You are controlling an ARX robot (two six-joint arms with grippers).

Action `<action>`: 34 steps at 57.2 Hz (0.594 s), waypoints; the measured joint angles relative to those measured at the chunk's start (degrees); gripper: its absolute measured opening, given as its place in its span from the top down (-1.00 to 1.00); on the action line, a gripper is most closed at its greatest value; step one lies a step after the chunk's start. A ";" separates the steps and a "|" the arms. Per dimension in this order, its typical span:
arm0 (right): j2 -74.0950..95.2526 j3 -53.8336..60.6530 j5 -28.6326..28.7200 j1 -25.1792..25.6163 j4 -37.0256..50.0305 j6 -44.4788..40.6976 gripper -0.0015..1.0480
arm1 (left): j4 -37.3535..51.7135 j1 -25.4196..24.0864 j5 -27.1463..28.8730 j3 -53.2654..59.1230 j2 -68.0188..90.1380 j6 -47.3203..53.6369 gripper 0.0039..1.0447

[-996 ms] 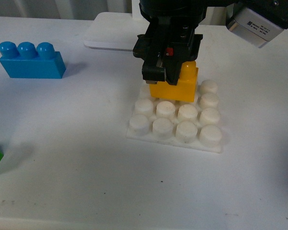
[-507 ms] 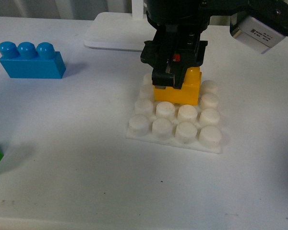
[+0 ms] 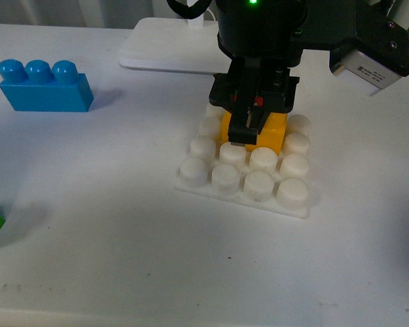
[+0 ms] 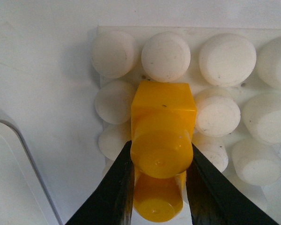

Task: Insert yellow block into base center

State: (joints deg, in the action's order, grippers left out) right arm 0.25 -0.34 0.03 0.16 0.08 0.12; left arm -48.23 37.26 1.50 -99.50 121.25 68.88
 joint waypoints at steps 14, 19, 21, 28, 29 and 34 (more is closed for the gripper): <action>0.00 0.00 0.00 0.00 0.00 0.00 -0.83 | 0.72 -0.07 -0.74 0.24 -0.09 -0.02 0.51; 0.00 0.00 0.00 0.00 0.00 0.00 -0.83 | 1.01 -0.44 -1.05 0.24 -0.22 0.15 0.27; 0.00 0.00 0.00 0.00 0.00 0.00 -0.83 | 1.25 -0.70 -0.98 0.26 -0.22 0.28 0.17; 0.00 0.00 0.00 0.00 0.00 0.00 -0.83 | 3.23 -2.12 -1.03 1.22 -1.14 0.79 -0.18; 0.00 0.00 0.00 0.00 0.00 0.00 -0.83 | 3.58 -2.32 -1.09 1.42 -1.42 0.92 -0.21; 0.00 0.00 0.00 0.00 0.00 0.00 -0.83 | 7.65 -3.65 -1.11 3.58 -4.50 1.36 -0.49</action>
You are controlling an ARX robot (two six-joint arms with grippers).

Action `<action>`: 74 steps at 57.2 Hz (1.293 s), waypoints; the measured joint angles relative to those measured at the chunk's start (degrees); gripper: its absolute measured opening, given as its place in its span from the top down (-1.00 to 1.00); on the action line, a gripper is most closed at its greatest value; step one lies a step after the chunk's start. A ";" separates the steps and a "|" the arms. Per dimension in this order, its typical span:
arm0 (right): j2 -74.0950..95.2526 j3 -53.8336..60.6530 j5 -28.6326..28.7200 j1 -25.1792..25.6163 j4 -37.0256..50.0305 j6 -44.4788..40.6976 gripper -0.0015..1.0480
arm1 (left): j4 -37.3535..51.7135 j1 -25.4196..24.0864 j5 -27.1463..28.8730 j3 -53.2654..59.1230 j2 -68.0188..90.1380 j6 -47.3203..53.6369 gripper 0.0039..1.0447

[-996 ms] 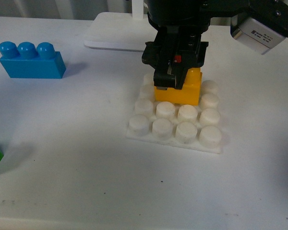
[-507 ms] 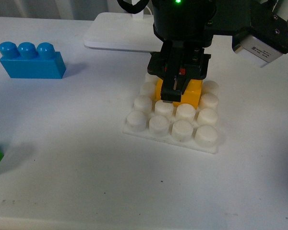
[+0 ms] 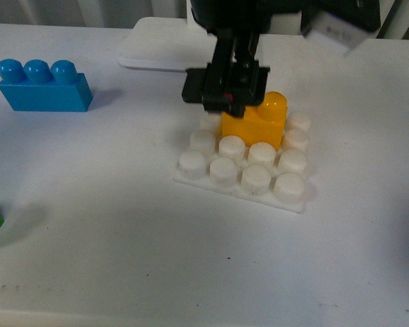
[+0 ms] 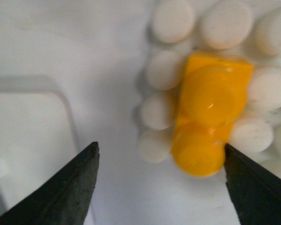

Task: Insert yellow block into base center

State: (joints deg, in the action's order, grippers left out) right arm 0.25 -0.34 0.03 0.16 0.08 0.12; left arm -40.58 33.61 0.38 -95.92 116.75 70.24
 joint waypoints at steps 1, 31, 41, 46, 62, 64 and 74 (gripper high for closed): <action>0.00 0.00 0.02 0.00 0.00 0.00 -0.83 | 0.70 -0.17 0.00 0.37 -0.52 0.07 -0.52; 0.00 0.00 0.00 0.00 0.00 0.00 -0.83 | 46.07 -11.23 -1.84 45.79 -37.29 -7.15 -0.88; 0.00 0.00 0.00 0.00 0.00 0.00 -0.83 | 57.33 -16.55 -1.31 62.51 -53.11 -22.03 -0.88; 0.00 0.00 0.00 0.00 0.00 0.00 -0.83 | 58.47 -19.67 0.74 70.84 -62.23 -32.35 -0.88; 0.00 0.00 0.02 0.00 0.00 0.00 -0.83 | 58.95 -23.17 4.59 81.50 -74.38 -52.43 -0.88; 0.00 0.00 0.02 0.00 0.00 0.00 -0.83 | 59.58 -23.08 5.20 81.74 -74.20 -53.44 -0.87; 0.00 0.00 0.00 0.00 0.00 0.00 -0.83 | 71.47 -24.81 8.04 87.78 -77.26 -66.34 -0.25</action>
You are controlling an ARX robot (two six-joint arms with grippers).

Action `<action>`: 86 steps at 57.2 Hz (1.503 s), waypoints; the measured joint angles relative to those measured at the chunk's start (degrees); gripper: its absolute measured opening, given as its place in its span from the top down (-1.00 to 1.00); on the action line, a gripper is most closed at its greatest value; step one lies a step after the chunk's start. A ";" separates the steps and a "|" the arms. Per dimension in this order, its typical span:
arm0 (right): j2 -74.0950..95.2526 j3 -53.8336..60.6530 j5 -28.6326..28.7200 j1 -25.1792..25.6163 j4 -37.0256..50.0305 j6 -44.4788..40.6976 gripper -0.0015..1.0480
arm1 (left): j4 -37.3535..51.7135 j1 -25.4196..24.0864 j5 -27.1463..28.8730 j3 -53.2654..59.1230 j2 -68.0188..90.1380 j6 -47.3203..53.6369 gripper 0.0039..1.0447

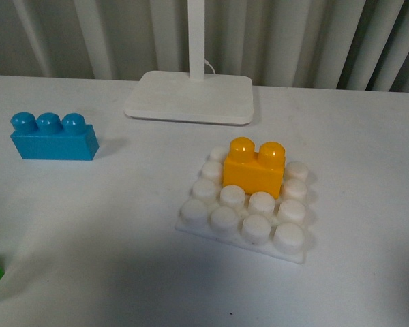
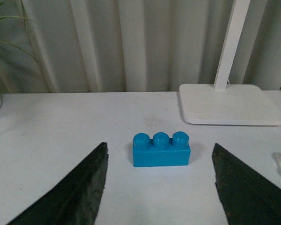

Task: Insert yellow block into base center

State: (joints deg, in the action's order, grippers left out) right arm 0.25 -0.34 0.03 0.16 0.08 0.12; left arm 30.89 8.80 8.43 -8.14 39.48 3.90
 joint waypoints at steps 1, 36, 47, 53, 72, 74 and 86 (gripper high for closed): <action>0.00 0.00 0.00 0.00 0.00 0.00 -0.83 | -0.04 -0.33 -0.22 0.39 -0.61 -0.61 -0.18; 0.00 0.00 0.00 0.00 0.00 0.00 -0.83 | -8.22 -8.66 -8.44 7.41 -16.52 -3.80 0.93; 0.00 0.00 0.00 0.00 -0.02 0.00 -0.83 | -12.24 -8.66 -8.41 7.41 -21.14 -3.85 0.93; 0.00 0.00 0.00 0.00 -0.02 0.00 -0.83 | -14.60 -8.66 -8.41 7.43 -23.37 -3.85 0.93; 0.00 0.00 0.00 0.00 -0.02 0.00 -0.83 | -20.83 -8.66 -8.41 7.41 -29.59 -3.85 0.93; 0.00 0.00 0.00 0.00 -0.04 0.00 -0.83 | -22.71 -8.66 -8.41 7.41 -31.34 -3.82 0.93; 0.00 0.00 0.02 0.00 -0.04 -0.02 -0.83 | -30.75 -8.66 -8.41 7.41 -39.15 -3.85 0.93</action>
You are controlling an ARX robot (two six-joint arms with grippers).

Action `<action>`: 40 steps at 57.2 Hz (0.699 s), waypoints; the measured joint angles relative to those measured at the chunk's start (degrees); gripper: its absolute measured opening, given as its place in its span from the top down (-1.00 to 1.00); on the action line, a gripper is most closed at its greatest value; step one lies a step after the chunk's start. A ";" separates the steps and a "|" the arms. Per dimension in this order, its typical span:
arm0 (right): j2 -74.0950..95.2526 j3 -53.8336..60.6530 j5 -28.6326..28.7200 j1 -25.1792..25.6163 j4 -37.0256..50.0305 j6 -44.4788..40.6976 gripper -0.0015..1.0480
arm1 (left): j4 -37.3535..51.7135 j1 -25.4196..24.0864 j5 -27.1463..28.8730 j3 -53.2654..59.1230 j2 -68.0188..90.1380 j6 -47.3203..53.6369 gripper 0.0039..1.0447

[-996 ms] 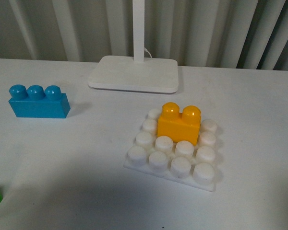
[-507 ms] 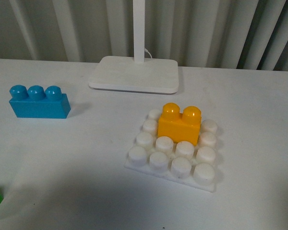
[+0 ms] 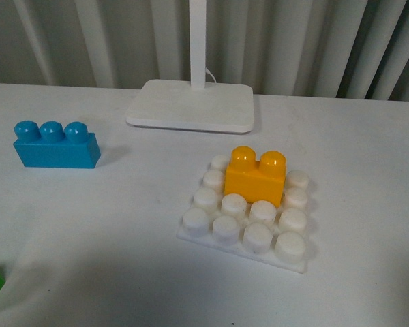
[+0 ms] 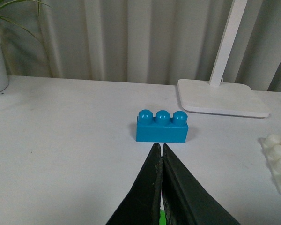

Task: Insert yellow block into base center

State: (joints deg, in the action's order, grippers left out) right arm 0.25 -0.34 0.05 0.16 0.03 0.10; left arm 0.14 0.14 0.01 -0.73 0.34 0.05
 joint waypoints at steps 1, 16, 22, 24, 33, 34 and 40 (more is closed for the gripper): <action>0.00 0.00 0.00 0.00 0.00 0.02 -0.83 | -0.02 0.00 0.00 0.00 0.00 0.00 0.93; 0.00 0.00 0.00 0.00 0.00 0.00 -0.83 | -0.02 0.00 -0.02 0.00 -0.07 -0.13 0.27; 0.00 0.00 -0.02 0.00 0.00 0.02 -0.83 | -0.02 0.00 -0.02 0.00 -0.07 -0.13 -0.08; 0.00 0.00 -0.02 0.00 0.00 0.02 -0.83 | -0.02 0.00 -0.02 0.00 -0.07 -0.13 -0.21; 0.00 0.00 -0.02 0.00 0.00 0.00 -0.83 | -0.02 0.00 -0.02 0.00 -0.07 -0.13 -0.80; 0.00 0.00 -0.02 0.00 0.00 0.02 -0.83 | -0.02 0.00 -0.02 0.00 -0.07 -0.13 -0.87; 0.00 0.00 -0.02 0.00 0.00 0.02 -0.83 | -0.02 0.00 -0.02 0.00 -0.09 -0.13 -0.88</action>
State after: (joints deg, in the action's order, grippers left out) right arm 0.25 -0.34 0.03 0.16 0.03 0.12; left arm 0.12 0.14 -0.01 -0.73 0.25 -0.08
